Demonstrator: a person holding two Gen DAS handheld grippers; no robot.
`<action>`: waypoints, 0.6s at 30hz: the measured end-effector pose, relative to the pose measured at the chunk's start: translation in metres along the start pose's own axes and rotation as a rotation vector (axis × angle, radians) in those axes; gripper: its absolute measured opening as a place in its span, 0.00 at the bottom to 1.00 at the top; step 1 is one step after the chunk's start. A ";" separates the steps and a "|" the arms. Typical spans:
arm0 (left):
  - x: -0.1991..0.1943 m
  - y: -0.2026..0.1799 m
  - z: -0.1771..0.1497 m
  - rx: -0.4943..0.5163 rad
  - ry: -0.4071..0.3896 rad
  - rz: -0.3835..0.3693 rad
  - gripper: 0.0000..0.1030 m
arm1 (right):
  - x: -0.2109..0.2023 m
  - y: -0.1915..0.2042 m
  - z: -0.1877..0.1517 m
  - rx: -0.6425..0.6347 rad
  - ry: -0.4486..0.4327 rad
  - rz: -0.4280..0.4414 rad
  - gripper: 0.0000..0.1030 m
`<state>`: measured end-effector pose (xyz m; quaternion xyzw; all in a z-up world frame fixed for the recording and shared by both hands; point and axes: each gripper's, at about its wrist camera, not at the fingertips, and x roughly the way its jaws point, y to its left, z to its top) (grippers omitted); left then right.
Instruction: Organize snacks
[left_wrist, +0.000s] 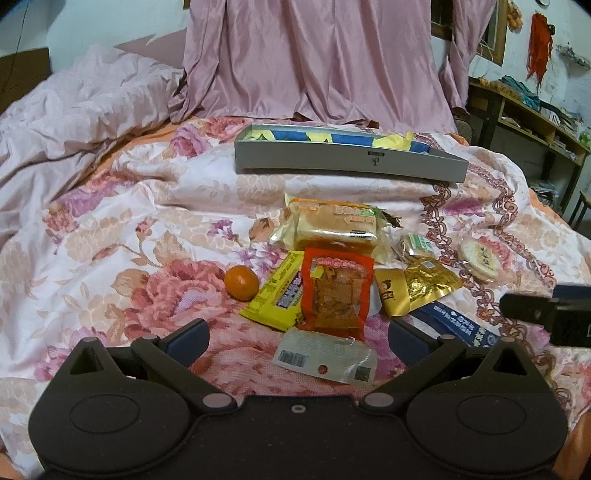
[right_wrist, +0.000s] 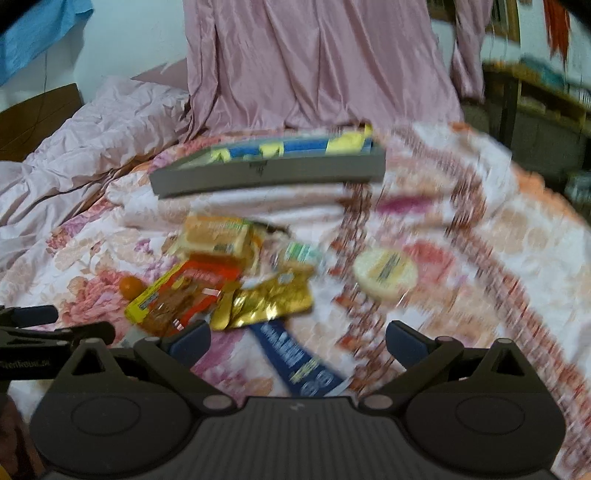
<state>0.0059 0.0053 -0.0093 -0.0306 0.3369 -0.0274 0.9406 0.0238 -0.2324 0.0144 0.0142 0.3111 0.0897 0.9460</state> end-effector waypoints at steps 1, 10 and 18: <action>0.000 0.001 0.000 -0.007 -0.003 -0.003 1.00 | -0.005 0.000 0.004 -0.015 -0.031 -0.018 1.00; 0.007 -0.008 -0.003 0.092 0.018 0.021 1.00 | 0.016 -0.019 0.016 0.083 0.102 0.102 1.00; 0.026 0.017 0.027 -0.028 0.003 0.026 0.99 | 0.025 -0.017 0.032 0.038 0.062 0.095 1.00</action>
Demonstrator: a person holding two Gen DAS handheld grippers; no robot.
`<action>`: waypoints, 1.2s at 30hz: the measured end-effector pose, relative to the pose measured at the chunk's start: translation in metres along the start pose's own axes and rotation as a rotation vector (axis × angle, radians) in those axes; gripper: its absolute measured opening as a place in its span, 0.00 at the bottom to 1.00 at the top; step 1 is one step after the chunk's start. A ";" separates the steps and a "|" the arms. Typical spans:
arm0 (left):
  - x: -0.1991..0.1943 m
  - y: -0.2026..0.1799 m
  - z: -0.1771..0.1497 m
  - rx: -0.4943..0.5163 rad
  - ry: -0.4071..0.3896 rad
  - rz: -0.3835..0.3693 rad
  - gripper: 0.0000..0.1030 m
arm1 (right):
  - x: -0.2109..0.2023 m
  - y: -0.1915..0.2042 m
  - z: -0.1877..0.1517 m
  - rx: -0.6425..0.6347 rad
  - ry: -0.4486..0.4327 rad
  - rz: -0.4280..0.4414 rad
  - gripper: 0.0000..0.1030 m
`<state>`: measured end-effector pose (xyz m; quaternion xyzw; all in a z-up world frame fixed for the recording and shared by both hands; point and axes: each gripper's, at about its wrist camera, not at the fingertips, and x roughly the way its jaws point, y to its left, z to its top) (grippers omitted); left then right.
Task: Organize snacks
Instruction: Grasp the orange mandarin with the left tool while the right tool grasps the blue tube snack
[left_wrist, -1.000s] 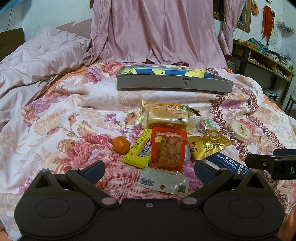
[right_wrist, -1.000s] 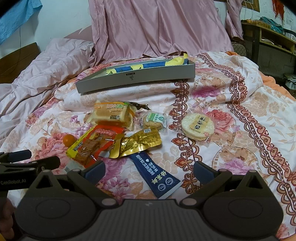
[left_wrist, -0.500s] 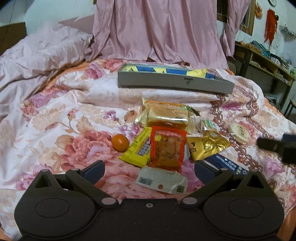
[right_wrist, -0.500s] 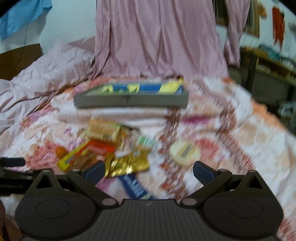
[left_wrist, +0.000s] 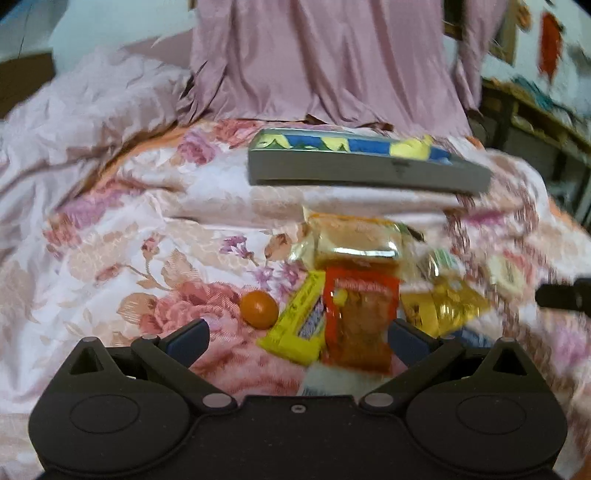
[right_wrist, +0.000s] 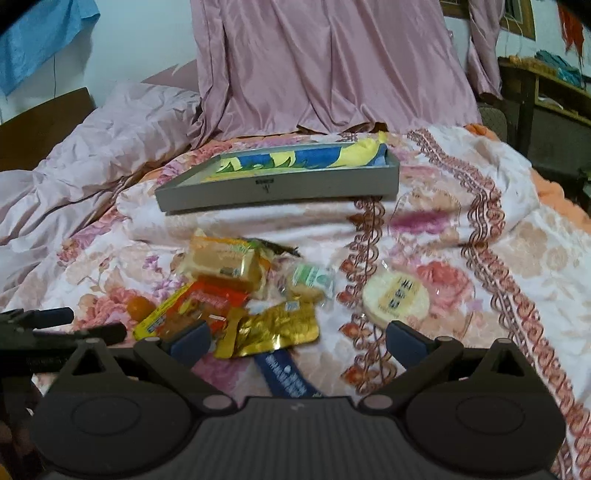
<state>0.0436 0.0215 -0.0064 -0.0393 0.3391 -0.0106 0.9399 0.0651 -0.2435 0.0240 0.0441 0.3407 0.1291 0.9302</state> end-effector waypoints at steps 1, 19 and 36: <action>0.006 0.004 0.003 -0.028 0.007 -0.004 0.99 | 0.002 -0.001 0.002 0.002 0.000 0.001 1.00; 0.080 0.029 0.022 -0.111 0.066 0.124 0.97 | 0.028 -0.008 -0.003 0.033 0.043 0.046 1.00; 0.107 0.045 0.015 -0.230 0.144 0.042 0.58 | 0.027 -0.008 -0.004 0.042 0.048 0.048 1.00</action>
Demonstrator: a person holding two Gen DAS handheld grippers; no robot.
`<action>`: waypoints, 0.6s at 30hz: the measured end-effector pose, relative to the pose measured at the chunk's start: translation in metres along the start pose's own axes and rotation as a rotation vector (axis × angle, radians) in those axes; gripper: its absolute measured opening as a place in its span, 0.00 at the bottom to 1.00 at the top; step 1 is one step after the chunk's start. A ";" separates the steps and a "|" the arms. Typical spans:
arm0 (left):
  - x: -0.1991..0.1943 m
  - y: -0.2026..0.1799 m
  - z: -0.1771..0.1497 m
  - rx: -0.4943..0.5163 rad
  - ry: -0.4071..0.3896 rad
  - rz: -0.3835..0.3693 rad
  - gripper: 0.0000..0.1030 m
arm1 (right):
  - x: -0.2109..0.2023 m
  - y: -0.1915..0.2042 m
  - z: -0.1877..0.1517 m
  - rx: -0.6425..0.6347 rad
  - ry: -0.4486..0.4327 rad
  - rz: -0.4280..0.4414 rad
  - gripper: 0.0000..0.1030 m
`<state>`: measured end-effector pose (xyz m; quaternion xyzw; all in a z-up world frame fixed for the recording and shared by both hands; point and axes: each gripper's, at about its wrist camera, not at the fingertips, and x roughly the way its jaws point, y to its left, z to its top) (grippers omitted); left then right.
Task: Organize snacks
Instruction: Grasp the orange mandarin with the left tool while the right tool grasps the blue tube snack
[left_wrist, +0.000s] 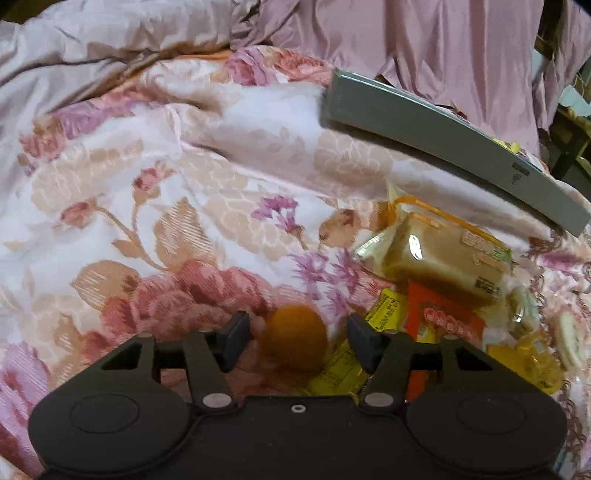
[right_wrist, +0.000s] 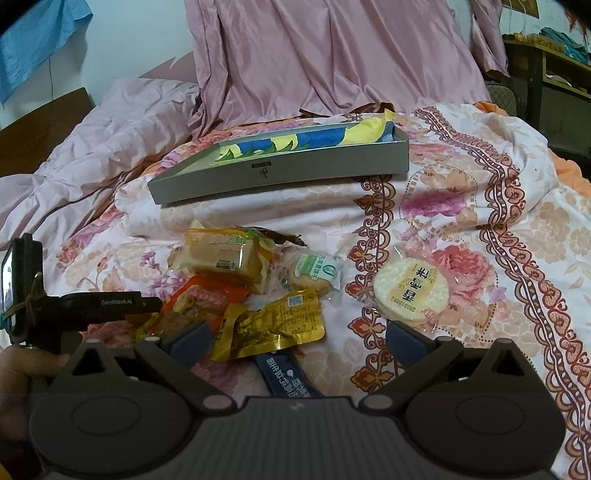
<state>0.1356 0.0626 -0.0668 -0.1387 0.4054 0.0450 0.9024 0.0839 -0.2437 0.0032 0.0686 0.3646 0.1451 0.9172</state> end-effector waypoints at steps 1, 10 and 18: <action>0.000 -0.002 0.000 0.011 -0.002 -0.003 0.58 | 0.000 0.000 0.000 0.001 0.000 -0.001 1.00; -0.002 0.001 -0.004 -0.014 0.003 -0.054 0.30 | -0.002 -0.003 0.000 0.009 -0.010 -0.009 1.00; -0.032 -0.011 -0.002 0.058 -0.097 -0.069 0.29 | 0.009 -0.005 -0.004 -0.001 0.039 -0.040 1.00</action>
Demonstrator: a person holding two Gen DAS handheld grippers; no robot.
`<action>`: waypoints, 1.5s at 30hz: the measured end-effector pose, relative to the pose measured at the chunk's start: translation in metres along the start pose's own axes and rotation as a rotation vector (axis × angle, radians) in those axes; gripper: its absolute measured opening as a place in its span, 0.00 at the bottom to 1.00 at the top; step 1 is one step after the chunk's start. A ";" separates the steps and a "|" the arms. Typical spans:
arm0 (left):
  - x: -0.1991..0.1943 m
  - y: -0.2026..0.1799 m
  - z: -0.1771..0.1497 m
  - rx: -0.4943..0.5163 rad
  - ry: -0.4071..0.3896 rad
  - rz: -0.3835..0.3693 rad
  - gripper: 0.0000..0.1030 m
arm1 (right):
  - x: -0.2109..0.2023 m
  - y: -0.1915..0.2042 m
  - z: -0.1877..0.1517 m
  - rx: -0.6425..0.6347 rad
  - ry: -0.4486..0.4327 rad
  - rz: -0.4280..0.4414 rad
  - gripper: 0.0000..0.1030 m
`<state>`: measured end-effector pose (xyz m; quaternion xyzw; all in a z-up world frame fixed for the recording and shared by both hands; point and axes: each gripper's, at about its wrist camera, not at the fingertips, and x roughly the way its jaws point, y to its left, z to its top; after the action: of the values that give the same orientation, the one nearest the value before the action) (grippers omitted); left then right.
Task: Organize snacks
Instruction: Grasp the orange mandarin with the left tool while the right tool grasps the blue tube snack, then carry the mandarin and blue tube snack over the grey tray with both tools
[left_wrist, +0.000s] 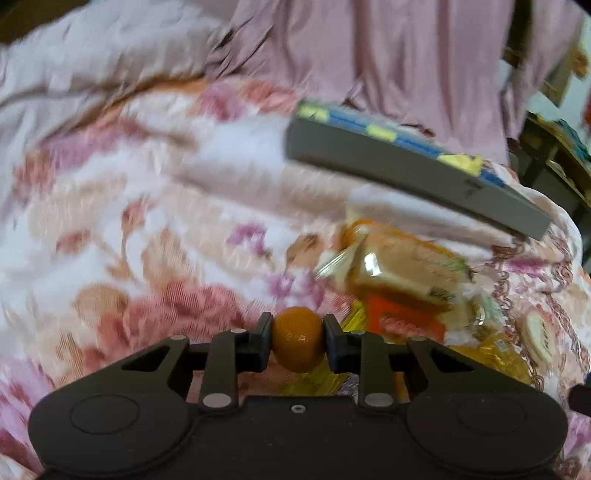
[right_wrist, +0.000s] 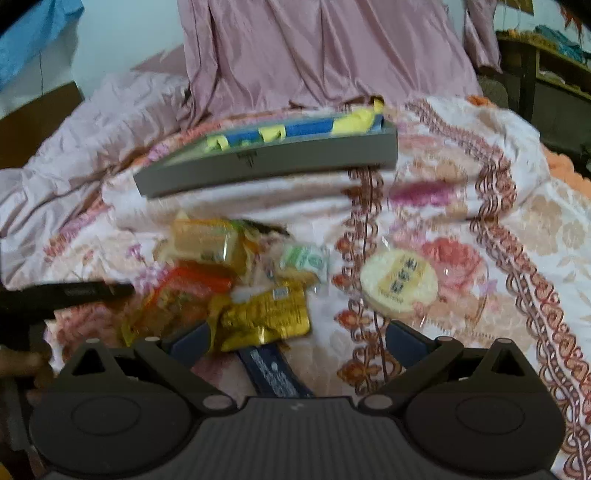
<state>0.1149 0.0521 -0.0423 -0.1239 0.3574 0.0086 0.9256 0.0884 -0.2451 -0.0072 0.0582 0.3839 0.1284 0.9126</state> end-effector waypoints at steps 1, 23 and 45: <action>-0.003 -0.004 0.000 0.020 -0.014 -0.007 0.29 | 0.002 0.001 -0.002 -0.008 0.015 0.004 1.00; -0.001 -0.013 0.004 0.012 0.015 -0.101 0.30 | 0.047 0.023 -0.028 -0.302 0.271 0.138 0.18; -0.039 -0.037 0.005 0.140 -0.136 -0.153 0.30 | -0.048 0.025 0.002 -0.098 -0.199 0.123 0.17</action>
<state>0.0929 0.0201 -0.0048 -0.0851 0.2832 -0.0788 0.9520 0.0524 -0.2350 0.0319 0.0495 0.2803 0.1965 0.9383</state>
